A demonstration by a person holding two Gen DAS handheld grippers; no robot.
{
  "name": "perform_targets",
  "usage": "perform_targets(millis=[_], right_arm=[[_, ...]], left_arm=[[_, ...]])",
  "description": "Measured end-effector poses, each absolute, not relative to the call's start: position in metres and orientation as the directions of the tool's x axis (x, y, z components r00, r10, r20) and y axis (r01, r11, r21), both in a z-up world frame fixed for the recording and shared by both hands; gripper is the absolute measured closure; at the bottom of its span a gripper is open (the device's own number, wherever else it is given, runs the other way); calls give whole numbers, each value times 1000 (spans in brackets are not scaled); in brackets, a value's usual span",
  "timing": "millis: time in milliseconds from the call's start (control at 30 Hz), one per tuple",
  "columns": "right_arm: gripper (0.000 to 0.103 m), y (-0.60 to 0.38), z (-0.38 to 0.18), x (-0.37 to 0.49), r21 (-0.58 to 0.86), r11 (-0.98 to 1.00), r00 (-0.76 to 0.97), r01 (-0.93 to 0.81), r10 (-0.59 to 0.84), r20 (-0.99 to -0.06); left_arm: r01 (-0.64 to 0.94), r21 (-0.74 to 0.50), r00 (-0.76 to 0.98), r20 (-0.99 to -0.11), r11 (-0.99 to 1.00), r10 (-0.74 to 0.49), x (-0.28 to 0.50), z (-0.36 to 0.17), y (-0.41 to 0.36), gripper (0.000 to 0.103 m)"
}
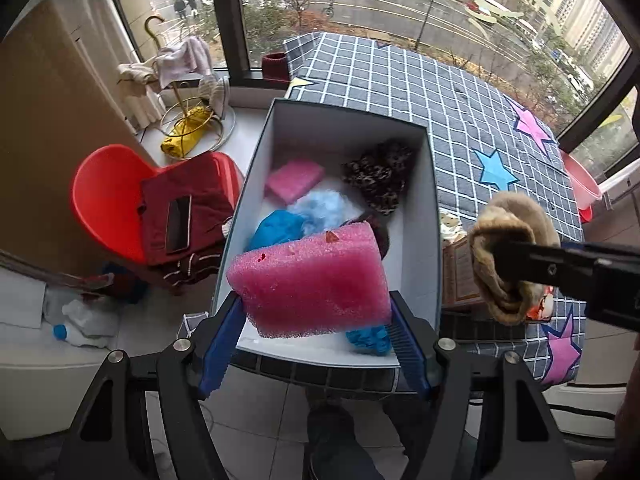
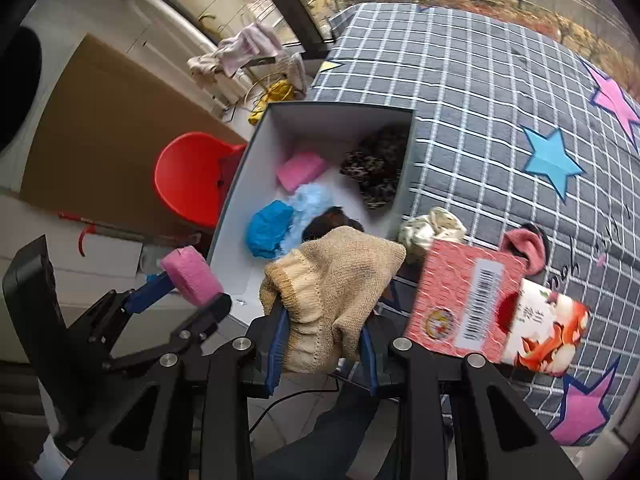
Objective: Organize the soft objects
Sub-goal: 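Hold the pink sponge and beige sock above the box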
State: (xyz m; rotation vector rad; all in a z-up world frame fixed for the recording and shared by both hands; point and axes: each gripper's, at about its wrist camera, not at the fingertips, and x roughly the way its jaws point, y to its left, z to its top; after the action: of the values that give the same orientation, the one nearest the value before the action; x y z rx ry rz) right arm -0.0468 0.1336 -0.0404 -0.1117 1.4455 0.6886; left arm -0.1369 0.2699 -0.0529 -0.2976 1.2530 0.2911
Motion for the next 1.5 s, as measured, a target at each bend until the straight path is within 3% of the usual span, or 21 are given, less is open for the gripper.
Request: perform_targets(millis=[1500], right_arm=[[70,155,-40,-53,289,790,-45,-540,316,-948]], left_arm=[[-390,-70,273,-961,918,43,-148,-69,270,30]])
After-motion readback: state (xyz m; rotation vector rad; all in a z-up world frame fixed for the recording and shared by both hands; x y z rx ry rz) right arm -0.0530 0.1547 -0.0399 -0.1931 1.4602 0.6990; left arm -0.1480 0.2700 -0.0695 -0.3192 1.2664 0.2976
